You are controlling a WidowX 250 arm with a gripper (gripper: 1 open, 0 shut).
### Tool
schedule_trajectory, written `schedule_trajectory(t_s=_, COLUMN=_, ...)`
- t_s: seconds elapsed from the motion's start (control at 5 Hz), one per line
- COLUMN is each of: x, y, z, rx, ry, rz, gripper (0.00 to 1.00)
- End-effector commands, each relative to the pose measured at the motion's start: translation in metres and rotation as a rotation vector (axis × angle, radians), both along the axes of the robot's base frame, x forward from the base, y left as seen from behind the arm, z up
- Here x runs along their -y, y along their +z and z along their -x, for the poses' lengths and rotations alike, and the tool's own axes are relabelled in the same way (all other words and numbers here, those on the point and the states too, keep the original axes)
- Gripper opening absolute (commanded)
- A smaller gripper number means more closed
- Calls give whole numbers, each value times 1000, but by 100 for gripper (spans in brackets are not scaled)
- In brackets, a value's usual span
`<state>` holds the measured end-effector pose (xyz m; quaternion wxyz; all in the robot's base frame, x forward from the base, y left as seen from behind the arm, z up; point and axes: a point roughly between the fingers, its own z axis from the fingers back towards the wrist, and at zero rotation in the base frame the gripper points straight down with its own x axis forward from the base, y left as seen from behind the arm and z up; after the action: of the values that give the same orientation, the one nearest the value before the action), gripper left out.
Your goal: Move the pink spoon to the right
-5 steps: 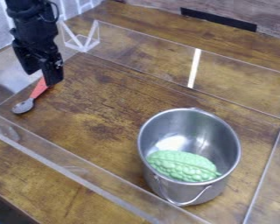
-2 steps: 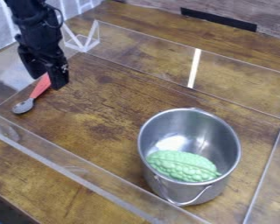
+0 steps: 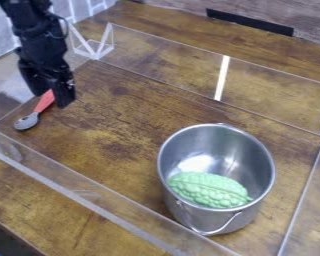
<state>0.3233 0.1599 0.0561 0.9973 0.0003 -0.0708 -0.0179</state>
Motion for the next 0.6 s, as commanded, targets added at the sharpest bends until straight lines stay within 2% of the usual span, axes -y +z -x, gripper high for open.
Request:
schedule_trajectory(t_s=0.0, x=2, y=23, z=-4, rx=45, ry=63, rz=-2, gripper=100)
schedule_trajectory(t_s=0.2, x=12, y=30, z=-10, rx=46, ry=88, rz=-1, gripper=100)
schedule_trajectory(t_s=0.4, x=20, y=21, z=-11, rx=52, ry=64, rz=-5, gripper=100)
